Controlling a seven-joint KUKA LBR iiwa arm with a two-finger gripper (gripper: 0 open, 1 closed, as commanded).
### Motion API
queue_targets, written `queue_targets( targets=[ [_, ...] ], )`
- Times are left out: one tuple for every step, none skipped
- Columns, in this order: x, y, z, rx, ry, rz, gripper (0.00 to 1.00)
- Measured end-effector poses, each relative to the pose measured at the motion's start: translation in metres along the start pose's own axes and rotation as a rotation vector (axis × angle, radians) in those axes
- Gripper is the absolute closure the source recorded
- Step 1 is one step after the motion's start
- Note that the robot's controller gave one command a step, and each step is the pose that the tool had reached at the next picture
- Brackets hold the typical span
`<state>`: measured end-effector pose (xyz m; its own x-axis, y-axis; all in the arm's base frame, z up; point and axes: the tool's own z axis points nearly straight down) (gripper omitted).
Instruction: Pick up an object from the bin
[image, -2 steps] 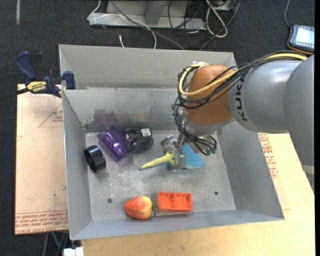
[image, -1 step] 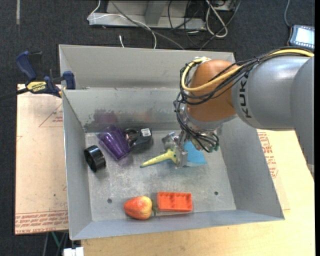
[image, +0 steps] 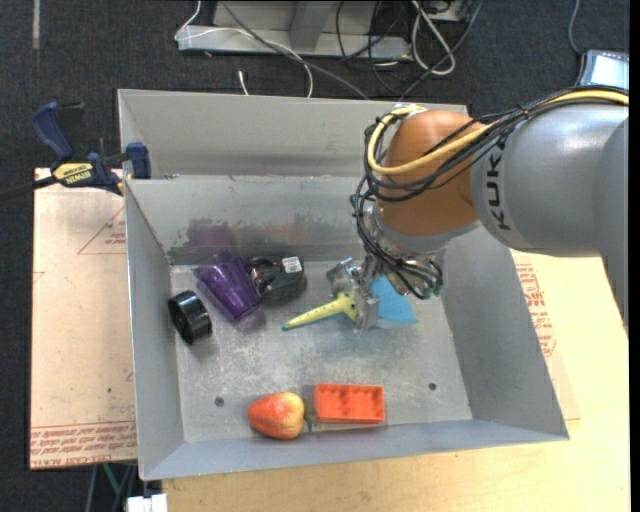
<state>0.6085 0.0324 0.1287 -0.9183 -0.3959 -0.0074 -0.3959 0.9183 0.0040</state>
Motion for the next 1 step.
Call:
queue_targets(
  targets=[
    [0.0000,0.0010,-0.0397,-0.002,0.002,0.000,1.00]
  ],
)
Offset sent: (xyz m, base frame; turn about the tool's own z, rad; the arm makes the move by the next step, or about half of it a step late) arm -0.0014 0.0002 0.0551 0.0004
